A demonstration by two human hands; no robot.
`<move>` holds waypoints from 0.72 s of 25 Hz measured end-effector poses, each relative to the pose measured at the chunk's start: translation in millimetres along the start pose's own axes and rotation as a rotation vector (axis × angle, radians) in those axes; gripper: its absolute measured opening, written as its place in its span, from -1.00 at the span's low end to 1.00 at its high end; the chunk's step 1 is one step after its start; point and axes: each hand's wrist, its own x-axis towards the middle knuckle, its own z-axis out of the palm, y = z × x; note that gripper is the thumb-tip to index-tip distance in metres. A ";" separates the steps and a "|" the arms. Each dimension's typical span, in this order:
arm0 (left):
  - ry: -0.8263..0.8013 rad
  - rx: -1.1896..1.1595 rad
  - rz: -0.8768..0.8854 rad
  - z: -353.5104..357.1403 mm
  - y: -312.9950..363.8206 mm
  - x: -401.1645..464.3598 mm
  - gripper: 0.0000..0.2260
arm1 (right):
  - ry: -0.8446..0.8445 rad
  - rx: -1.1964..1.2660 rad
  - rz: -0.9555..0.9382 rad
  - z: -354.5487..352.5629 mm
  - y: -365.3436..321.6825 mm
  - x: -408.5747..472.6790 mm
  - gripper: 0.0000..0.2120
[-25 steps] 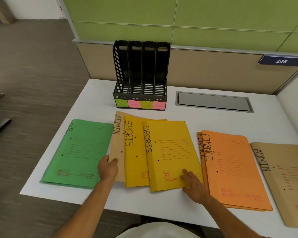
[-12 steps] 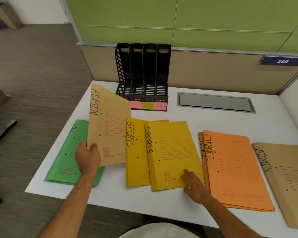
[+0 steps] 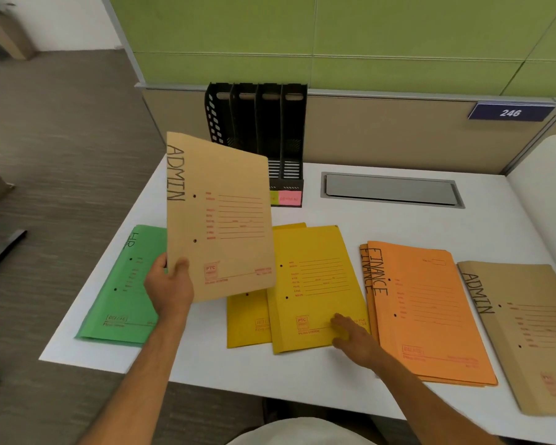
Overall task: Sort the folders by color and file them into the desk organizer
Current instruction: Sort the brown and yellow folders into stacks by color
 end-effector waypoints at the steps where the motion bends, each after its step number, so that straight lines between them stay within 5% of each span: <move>1: -0.036 -0.013 -0.012 7.9 0.2 -9.0 -0.85 | 0.025 0.096 0.020 -5.6 -1.5 -3.8 -0.49; 7: -0.261 -0.088 -0.121 60.3 2.5 -67.4 -0.88 | 0.084 0.725 0.113 -49.7 3.4 -42.1 -0.60; 18: -0.419 -0.267 -0.275 175.4 40.3 -252.6 -0.82 | 0.049 0.960 0.086 -160.3 96.9 -147.2 -0.65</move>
